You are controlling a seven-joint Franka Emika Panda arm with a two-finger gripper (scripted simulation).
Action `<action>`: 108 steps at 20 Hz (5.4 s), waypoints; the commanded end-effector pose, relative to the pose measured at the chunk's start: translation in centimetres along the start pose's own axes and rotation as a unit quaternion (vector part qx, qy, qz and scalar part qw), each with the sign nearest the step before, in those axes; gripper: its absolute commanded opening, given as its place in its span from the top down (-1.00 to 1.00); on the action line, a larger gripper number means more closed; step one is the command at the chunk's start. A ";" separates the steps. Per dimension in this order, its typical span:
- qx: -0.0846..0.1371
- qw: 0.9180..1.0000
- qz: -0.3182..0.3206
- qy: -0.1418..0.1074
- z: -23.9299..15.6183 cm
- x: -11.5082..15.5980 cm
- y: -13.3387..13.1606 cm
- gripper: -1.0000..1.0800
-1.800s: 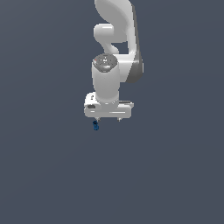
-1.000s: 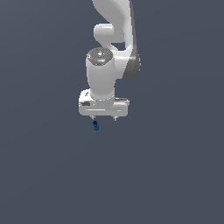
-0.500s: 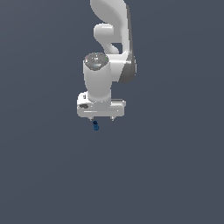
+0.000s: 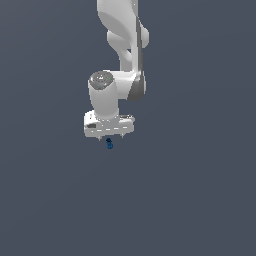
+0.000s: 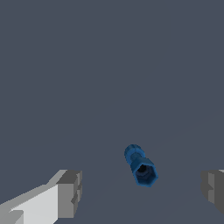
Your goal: Pick up the object and move it to a goal position.
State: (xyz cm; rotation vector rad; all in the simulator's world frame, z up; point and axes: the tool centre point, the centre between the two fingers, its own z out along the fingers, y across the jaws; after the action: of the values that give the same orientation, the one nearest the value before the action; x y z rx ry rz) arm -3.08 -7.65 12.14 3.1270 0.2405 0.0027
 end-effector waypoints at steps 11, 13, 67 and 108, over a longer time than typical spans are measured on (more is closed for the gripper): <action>0.003 0.999 -0.048 -0.001 2.8 -2.2 1.6 -0.92; 0.003 0.999 -0.049 -0.001 2.9 -2.2 1.7 -0.92; 0.002 0.999 -0.049 -0.001 -6.7 4.2 -8.2 1.00; 0.003 0.999 -0.049 -0.001 -27.4 14.7 -22.1 1.00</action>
State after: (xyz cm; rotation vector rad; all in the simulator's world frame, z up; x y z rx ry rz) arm 7.95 16.55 39.34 3.1169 0.3940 -0.0003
